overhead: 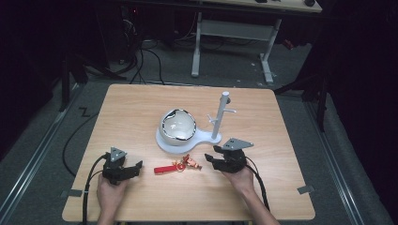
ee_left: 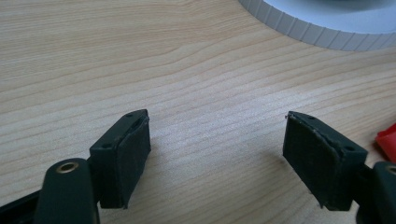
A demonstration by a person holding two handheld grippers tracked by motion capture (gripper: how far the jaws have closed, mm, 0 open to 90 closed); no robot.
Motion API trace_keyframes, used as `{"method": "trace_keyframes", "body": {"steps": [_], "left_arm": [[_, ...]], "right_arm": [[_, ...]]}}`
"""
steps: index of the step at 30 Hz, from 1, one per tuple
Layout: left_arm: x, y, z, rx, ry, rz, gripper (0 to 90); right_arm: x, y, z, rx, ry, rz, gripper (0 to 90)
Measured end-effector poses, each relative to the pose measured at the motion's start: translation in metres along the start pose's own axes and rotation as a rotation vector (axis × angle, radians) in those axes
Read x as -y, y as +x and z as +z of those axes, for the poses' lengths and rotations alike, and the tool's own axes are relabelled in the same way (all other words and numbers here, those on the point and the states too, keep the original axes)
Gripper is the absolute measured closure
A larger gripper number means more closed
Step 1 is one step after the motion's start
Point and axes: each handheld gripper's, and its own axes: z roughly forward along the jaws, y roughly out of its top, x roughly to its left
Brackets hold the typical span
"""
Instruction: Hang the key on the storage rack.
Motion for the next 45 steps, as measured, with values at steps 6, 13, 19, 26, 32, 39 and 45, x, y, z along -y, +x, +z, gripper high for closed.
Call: {"method": "trace_keyframes", "body": {"steps": [6,13,19,26,32,39,45], "left_arm": [[0.000,0.000,0.000,0.000,0.000,0.000,23.9],[0.000,0.000,0.000,0.000,0.000,0.001,23.9],[0.000,0.000,0.000,0.000,0.000,0.000,23.9],[0.000,0.000,0.000,0.000,0.000,0.000,23.9],[0.000,0.000,0.000,0.000,0.000,0.000,23.9],[0.000,0.000,0.000,0.000,0.000,0.000,23.9],[0.000,0.000,0.000,0.000,0.000,0.000,23.8]], "right_arm": [[-0.001,0.004,0.005,-0.023,0.014,-0.011,50.3],[-0.003,0.012,0.013,-0.050,0.027,-0.025,50.2],[-0.004,0.018,0.021,-0.072,0.043,-0.042,50.0],[-0.004,0.025,0.030,-0.090,0.066,-0.060,49.9],[-0.003,0.028,0.038,-0.098,0.081,-0.066,49.8],[-0.001,0.031,0.049,-0.108,0.106,-0.075,49.6],[0.002,0.032,0.057,-0.113,0.120,-0.071,49.6]]}}
